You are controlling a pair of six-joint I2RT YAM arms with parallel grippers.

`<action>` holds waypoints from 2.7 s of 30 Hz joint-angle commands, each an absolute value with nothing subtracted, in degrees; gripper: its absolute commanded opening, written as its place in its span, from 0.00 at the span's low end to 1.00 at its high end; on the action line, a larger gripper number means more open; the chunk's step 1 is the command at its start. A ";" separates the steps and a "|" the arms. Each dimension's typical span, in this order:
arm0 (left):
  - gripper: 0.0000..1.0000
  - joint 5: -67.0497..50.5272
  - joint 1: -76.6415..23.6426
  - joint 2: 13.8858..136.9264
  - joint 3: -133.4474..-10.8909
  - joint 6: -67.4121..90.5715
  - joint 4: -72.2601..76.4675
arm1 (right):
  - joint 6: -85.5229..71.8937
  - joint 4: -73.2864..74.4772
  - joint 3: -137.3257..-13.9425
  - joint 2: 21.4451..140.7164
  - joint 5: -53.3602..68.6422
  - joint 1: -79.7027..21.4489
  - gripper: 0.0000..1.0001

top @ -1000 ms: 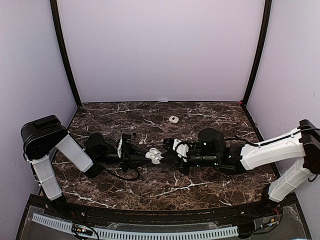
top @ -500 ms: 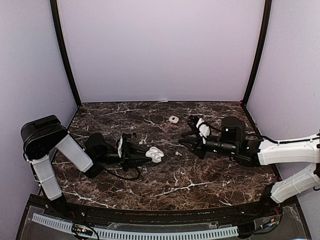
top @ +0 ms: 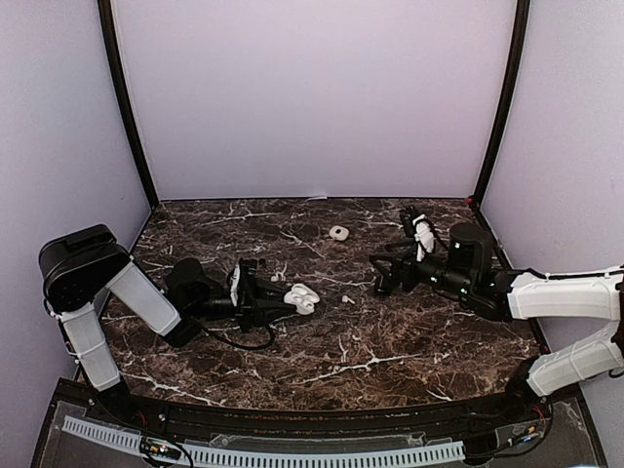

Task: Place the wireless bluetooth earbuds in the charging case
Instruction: Insert the right earbud into the right side groove of the charging case, then close the charging case with the earbuds.

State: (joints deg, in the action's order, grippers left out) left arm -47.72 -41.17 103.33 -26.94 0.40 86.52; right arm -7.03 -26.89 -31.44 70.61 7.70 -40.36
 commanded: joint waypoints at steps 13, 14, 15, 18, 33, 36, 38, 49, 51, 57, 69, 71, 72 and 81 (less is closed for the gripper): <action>0.00 -47.90 -41.45 101.21 -26.80 -0.58 86.82 | 1.14 -35.23 -25.41 65.33 2.53 -37.40 0.75; 0.00 -47.90 -41.44 101.12 -26.86 -0.60 86.65 | -2.61 -33.14 -26.72 65.65 1.60 -36.77 0.76; 0.00 -47.86 -41.41 101.08 -26.79 -0.73 86.52 | -7.98 -31.27 -28.09 66.18 1.99 -36.35 0.77; 0.00 -47.69 -41.42 101.24 -26.88 -1.07 86.00 | -22.00 -32.14 -29.63 67.72 10.54 -36.12 0.74; 0.00 -51.47 -41.48 102.49 -27.86 0.13 87.06 | -4.36 -28.54 -38.19 79.88 15.37 -44.34 0.02; 0.00 -52.32 -41.47 102.31 -28.11 0.04 86.48 | -2.63 -30.79 -38.93 82.44 16.76 -46.63 0.00; 0.00 -52.74 -41.48 102.51 -28.22 0.44 86.82 | -1.52 -30.27 -40.57 84.24 18.34 -47.79 0.00; 0.00 -54.54 -41.48 102.66 -29.00 0.79 85.66 | 1.56 -26.19 -46.75 90.00 22.18 -51.79 0.00; 0.00 -55.10 -41.49 102.61 -29.09 0.79 85.44 | 2.22 -24.87 -47.82 91.01 22.19 -52.42 0.00; 0.00 -56.33 -41.52 102.66 -29.76 0.88 84.31 | 4.72 -20.66 -50.10 92.49 25.87 -53.44 0.00; 0.00 -52.82 -41.48 102.66 -30.59 -0.70 79.55 | 6.50 -19.70 -45.22 86.59 32.04 -54.57 0.00; 0.00 -52.54 -41.51 102.60 -30.62 -0.71 79.42 | 6.36 -19.05 -45.08 86.36 30.20 -54.57 0.00; 0.00 -52.51 -41.49 102.57 -30.57 -0.70 79.49 | 6.33 -18.48 -45.13 86.25 28.38 -54.58 0.00; 0.00 -50.20 -41.42 101.53 -30.03 -0.39 79.55 | 2.20 -24.18 -40.03 81.84 14.63 -52.09 0.00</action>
State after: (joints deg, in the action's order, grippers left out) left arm -51.77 -41.39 103.28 -29.34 0.14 79.55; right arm 4.40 -19.73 -41.78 84.27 20.45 -53.49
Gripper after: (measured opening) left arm 0.260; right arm 0.004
